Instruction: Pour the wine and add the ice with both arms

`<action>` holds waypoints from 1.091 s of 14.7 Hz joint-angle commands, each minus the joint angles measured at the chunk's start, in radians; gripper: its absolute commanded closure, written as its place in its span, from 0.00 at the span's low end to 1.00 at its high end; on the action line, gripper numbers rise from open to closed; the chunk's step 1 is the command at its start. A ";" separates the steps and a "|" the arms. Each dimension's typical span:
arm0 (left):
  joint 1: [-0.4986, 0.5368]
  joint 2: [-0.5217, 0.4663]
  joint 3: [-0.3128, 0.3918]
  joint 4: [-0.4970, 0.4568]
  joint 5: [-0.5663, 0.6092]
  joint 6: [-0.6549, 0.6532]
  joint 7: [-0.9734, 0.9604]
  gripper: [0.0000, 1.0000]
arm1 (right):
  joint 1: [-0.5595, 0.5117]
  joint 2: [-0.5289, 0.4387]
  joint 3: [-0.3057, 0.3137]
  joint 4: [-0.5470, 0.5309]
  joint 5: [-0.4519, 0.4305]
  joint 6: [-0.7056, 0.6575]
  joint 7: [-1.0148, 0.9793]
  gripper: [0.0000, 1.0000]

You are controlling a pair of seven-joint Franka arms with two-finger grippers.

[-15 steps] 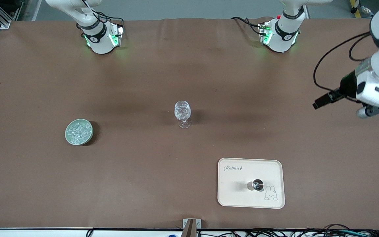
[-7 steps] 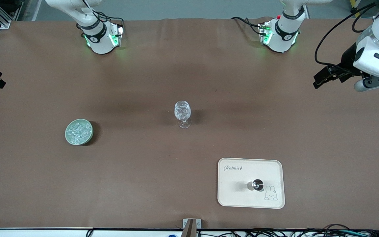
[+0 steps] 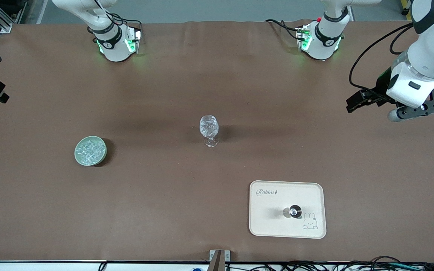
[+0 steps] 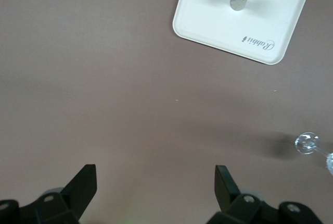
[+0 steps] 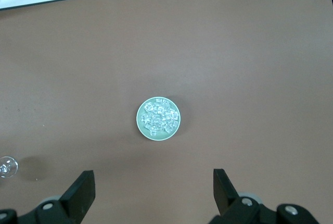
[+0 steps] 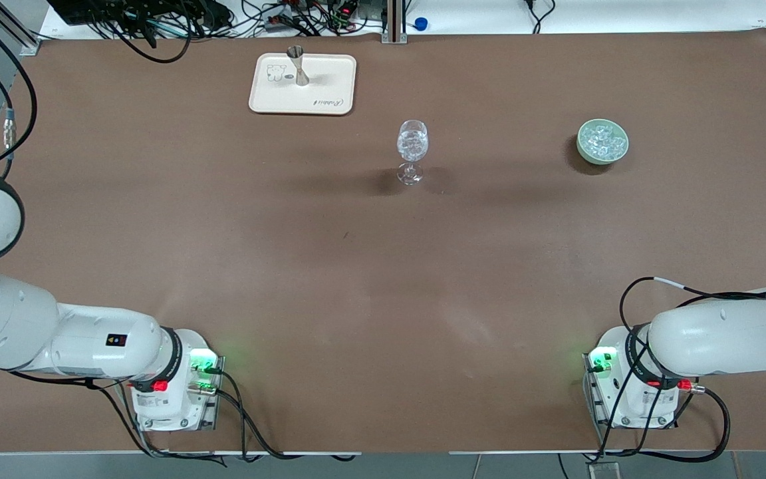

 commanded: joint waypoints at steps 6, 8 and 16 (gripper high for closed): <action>-0.027 -0.029 0.073 -0.034 0.056 0.073 0.249 0.00 | -0.045 -0.016 0.031 -0.025 0.023 0.014 0.000 0.00; -0.028 -0.032 0.088 -0.048 0.055 0.064 0.275 0.00 | -0.060 -0.016 0.047 -0.025 0.021 0.014 0.000 0.00; -0.030 -0.024 0.082 -0.068 0.046 0.077 0.236 0.00 | -0.060 -0.018 0.050 -0.025 0.021 0.012 0.000 0.00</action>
